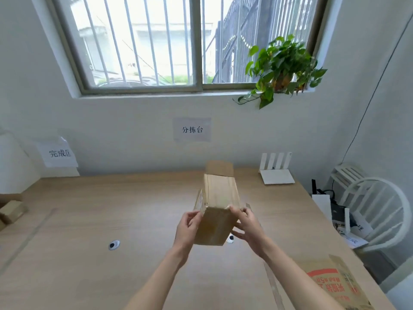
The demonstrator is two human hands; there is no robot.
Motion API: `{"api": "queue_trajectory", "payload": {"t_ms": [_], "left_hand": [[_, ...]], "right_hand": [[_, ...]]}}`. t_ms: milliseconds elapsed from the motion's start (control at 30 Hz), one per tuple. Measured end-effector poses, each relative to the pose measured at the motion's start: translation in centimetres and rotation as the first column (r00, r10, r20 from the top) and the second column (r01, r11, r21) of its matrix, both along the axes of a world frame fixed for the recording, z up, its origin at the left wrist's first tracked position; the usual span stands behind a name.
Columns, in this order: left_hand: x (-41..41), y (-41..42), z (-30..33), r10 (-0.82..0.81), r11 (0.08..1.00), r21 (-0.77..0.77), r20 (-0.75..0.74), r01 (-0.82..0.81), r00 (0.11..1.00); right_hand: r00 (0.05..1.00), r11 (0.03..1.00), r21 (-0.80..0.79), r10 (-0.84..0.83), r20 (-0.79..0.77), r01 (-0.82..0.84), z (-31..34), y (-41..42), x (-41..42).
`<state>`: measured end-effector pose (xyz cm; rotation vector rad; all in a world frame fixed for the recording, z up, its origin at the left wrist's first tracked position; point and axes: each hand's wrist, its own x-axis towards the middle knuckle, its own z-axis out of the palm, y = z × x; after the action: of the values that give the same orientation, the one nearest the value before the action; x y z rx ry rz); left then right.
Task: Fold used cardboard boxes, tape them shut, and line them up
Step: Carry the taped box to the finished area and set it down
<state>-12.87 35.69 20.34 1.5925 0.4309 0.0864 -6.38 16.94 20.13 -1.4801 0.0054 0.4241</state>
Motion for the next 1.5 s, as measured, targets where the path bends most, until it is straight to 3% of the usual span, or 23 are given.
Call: {"api": "queue_trajectory", "payload": {"t_ms": [100, 167, 333, 467, 567, 900, 1067, 1233, 1400, 1500], "left_hand": [[-0.1, 0.3, 2.3, 0.031, 0.999, 0.019, 0.053, -0.032, 0.998], [-0.2, 0.4, 4.0, 0.041, 0.999, 0.003, 0.012, -0.041, 0.999], [-0.9, 0.8, 6.4, -0.096, 0.984, -0.148, 0.027, 0.099, 0.995], [-1.4, 1.4, 6.8, 0.016, 1.0, -0.013, 0.099, -0.014, 0.995], [-1.9, 2.7, 6.6, 0.061, 0.992, 0.097, 0.161, -0.077, 0.985], [-5.4, 6.6, 6.2, 0.2, 0.911, 0.322, 0.202, -0.258, 0.959], [-8.3, 11.2, 6.2, 0.248, 0.876, 0.378, 0.179, -0.299, 0.952], [-12.1, 17.6, 6.3, 0.288, 0.847, 0.425, 0.138, -0.32, 0.948], [-18.4, 25.4, 7.6, 0.314, 0.705, 0.652, 0.063, -0.277, 0.947], [-23.2, 30.5, 8.3, 0.397, 0.627, 0.712, 0.056, -0.315, 0.916]], "right_hand": [[0.997, 0.997, 0.077, 0.0, 0.075, -0.006, 2.8, -0.9, -0.1], [0.994, 0.99, 0.137, 0.018, 0.112, -0.033, 4.7, -1.4, -0.3], [0.976, 0.978, 0.155, 0.111, 0.188, -0.141, 7.3, -2.5, -0.7], [0.933, 0.998, 0.015, 0.053, 0.356, -0.063, 9.0, -3.1, -1.1], [0.88, 0.99, -0.129, 0.109, 0.462, -0.056, 9.8, -3.2, -1.2], [0.865, 0.957, -0.284, 0.191, 0.464, -0.059, 10.0, 3.0, -1.9], [0.838, 0.945, -0.261, 0.301, 0.454, -0.198, 10.8, 7.2, -3.9], [0.794, 0.946, -0.264, 0.306, 0.525, -0.19, 11.1, 14.0, -6.4], [0.72, 0.924, -0.337, 0.358, 0.594, -0.182, 10.6, 23.1, -9.8], [0.675, 0.905, -0.371, 0.408, 0.614, -0.209, 10.8, 29.0, -13.3]]}}
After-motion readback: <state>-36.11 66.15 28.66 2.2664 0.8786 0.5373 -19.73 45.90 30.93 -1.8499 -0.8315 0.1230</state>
